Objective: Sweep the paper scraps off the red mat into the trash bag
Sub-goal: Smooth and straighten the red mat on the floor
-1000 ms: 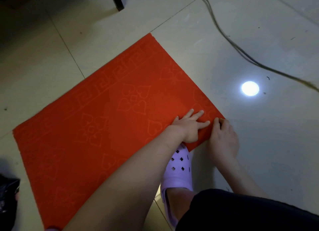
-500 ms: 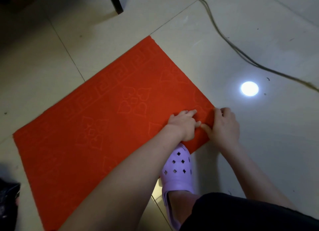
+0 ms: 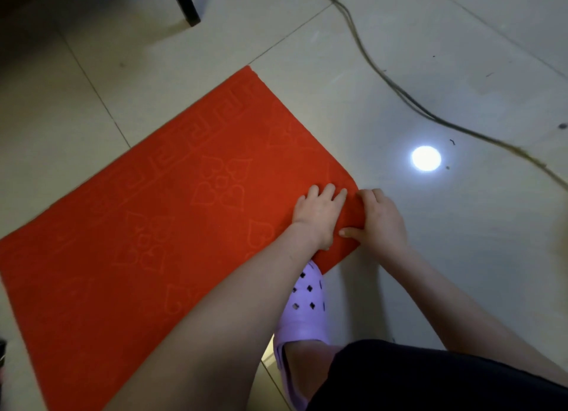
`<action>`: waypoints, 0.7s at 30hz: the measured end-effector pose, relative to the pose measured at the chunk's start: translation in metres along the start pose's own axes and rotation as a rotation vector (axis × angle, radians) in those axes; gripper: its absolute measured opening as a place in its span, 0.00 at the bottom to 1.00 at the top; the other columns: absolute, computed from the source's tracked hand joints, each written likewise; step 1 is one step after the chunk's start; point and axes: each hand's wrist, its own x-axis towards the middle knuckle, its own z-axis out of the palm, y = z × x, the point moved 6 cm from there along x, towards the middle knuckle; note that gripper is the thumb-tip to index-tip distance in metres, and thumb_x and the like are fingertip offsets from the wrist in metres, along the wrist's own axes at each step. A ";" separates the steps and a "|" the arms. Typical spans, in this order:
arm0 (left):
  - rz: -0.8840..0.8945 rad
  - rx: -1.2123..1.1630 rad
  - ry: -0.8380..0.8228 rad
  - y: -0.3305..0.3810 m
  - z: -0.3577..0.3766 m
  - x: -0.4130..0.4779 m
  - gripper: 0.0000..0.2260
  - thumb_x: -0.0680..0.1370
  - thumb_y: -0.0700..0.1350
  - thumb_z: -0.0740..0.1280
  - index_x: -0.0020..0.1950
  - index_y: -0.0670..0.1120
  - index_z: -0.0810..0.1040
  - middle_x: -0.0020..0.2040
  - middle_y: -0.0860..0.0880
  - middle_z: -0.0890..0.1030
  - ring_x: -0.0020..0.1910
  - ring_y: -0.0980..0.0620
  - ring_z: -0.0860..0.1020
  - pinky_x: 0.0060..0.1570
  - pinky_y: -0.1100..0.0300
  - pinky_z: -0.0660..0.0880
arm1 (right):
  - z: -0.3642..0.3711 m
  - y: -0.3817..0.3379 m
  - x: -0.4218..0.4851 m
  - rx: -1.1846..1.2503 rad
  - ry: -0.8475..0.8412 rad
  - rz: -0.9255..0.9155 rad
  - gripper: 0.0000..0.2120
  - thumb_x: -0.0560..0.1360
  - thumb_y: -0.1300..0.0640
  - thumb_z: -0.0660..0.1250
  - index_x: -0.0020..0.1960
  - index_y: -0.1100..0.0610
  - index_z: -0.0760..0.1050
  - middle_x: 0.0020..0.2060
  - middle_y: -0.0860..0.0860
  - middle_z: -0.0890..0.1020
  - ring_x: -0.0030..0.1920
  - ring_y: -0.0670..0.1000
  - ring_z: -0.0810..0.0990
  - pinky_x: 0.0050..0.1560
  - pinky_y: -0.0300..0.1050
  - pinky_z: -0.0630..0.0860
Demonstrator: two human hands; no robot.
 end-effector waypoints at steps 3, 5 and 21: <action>-0.009 0.019 -0.018 -0.003 -0.001 0.003 0.55 0.63 0.53 0.80 0.79 0.52 0.48 0.74 0.48 0.57 0.70 0.43 0.60 0.63 0.49 0.67 | 0.002 0.004 -0.007 0.168 0.058 -0.044 0.35 0.63 0.52 0.79 0.65 0.62 0.72 0.53 0.59 0.75 0.52 0.60 0.76 0.49 0.49 0.73; -0.018 0.023 -0.029 -0.002 0.001 0.004 0.55 0.63 0.52 0.80 0.79 0.52 0.47 0.74 0.48 0.56 0.71 0.43 0.59 0.63 0.49 0.66 | 0.004 0.005 -0.017 -0.012 0.165 -0.053 0.31 0.64 0.52 0.77 0.63 0.62 0.74 0.52 0.61 0.77 0.50 0.62 0.78 0.47 0.51 0.73; 0.069 0.158 -0.078 0.009 0.003 -0.004 0.38 0.75 0.50 0.67 0.78 0.59 0.49 0.75 0.40 0.53 0.71 0.38 0.57 0.65 0.47 0.63 | 0.017 -0.001 -0.045 -0.302 -0.038 0.172 0.30 0.79 0.47 0.56 0.76 0.58 0.53 0.77 0.56 0.54 0.77 0.54 0.51 0.71 0.57 0.51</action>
